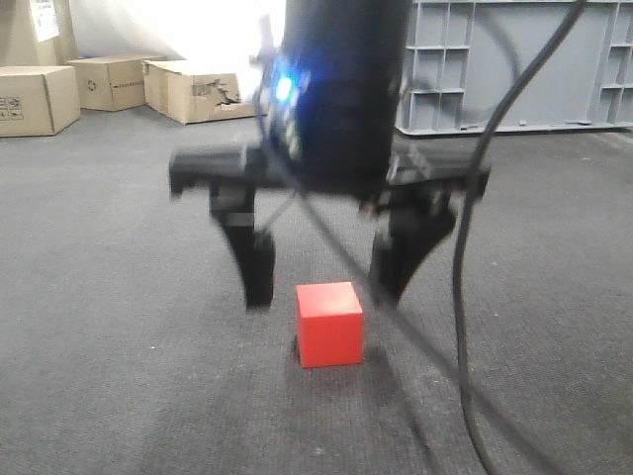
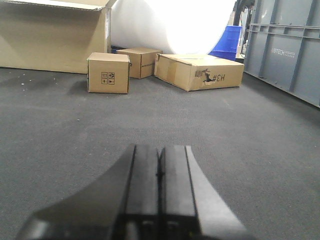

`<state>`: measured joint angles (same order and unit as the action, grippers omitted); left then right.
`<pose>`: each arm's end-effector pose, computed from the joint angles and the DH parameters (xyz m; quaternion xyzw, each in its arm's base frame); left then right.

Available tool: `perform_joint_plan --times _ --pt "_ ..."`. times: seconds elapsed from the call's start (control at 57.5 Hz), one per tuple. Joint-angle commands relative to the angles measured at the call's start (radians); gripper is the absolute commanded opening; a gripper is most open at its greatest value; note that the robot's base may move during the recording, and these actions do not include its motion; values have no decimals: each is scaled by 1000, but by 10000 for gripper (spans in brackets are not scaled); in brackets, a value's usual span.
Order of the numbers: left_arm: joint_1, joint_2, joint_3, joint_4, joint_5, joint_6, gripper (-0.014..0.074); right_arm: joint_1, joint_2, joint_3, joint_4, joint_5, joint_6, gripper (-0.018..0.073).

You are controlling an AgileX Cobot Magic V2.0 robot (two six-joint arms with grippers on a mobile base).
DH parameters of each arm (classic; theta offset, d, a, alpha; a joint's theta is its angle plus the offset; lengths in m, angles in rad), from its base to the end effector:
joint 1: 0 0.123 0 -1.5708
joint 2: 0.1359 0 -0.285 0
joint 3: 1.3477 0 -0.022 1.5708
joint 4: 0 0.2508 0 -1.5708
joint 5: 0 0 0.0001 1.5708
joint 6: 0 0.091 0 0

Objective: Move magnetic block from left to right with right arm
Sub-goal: 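Open the right gripper and raise it away from the cube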

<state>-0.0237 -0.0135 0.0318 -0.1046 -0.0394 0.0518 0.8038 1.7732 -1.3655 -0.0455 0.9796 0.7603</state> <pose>0.0563 -0.0010 0.2067 -0.0112 0.6678 -0.0271 0.7438 0.2550 0.2596 0.2461 -0.0316 0.9901 0.0806 0.1101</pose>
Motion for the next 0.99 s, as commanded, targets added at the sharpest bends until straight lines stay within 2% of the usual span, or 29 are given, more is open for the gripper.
perform_joint_plan --times 0.0,0.122,0.191,0.331,0.47,0.609,0.818,0.974 --pt "1 -11 8 -5 -86 0 -126 -2 -112 4 -55 -14 -6 599" --pt "1 -11 8 -5 -86 0 -126 -24 -207 81 -87 -61 -60 542" --pt "1 -11 8 -5 -86 0 -126 -49 -271 135 -87 -98 -102 475" --pt "1 -11 8 -5 -86 0 -126 -124 -395 268 -84 -167 -175 267" --pt "1 -11 8 -5 -86 0 -126 -233 -538 413 -14 -231 -333 27" --pt "1 -11 8 -5 -86 0 -126 -355 -700 563 56 -300 -454 30" --pt "1 -11 8 -5 -86 0 -126 -592 -929 771 79 -393 -536 30" --pt "1 -11 8 -5 -86 0 -126 -708 -1112 900 165 -518 -728 30"
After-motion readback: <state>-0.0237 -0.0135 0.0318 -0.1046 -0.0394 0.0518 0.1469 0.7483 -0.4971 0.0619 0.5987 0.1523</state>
